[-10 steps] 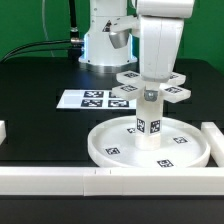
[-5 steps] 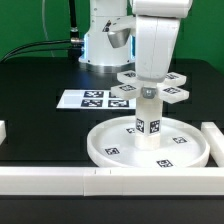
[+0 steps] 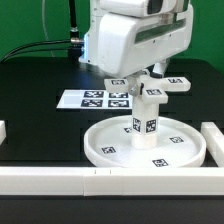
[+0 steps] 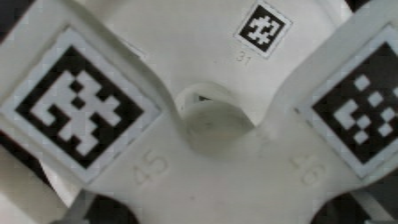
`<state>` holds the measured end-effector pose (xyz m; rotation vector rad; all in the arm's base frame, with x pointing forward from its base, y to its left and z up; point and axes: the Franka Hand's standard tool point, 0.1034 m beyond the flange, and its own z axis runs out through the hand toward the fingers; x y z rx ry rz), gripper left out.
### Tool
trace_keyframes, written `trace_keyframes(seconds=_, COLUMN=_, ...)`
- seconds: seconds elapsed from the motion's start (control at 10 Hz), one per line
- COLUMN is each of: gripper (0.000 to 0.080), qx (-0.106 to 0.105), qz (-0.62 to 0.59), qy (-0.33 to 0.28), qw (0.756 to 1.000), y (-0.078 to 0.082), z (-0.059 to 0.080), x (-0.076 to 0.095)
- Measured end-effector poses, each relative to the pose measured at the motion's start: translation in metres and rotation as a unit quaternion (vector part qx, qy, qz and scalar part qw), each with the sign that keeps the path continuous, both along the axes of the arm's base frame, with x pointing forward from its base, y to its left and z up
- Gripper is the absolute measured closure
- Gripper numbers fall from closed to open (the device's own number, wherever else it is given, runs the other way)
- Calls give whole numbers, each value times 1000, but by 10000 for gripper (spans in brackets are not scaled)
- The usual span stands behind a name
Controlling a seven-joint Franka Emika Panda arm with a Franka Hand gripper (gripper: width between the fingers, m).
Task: Assemble round table
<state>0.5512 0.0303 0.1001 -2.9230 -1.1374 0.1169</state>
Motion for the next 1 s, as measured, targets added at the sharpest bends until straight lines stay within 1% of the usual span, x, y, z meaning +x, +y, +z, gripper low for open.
trace_keyframes(seconds=0.1, gripper=353, qx=5, qz=-73, qy=0, qw=997, y=-1, z=0, x=-1)
trace_keyframes(seconds=0.2, gripper=353, qx=5, qz=-126, qy=-3, qw=992, y=-1, z=-1, x=-1)
trace_keyframes(seconds=0.5, gripper=351, qx=-1, qz=-213, qy=-6, qw=977, y=0, z=-1, x=-1)
trace_keyframes(seconds=0.8, gripper=351, qx=-7, qz=-306, qy=-7, qw=952, y=0, z=-1, x=-1)
trace_keyframes(seconds=0.9, gripper=351, qx=-8, qz=-369, qy=-6, qw=929, y=2, z=-1, x=-1)
trace_keyframes(seconds=1.0, gripper=351, qx=-4, qz=-422, qy=-3, qw=907, y=2, z=-1, x=-1)
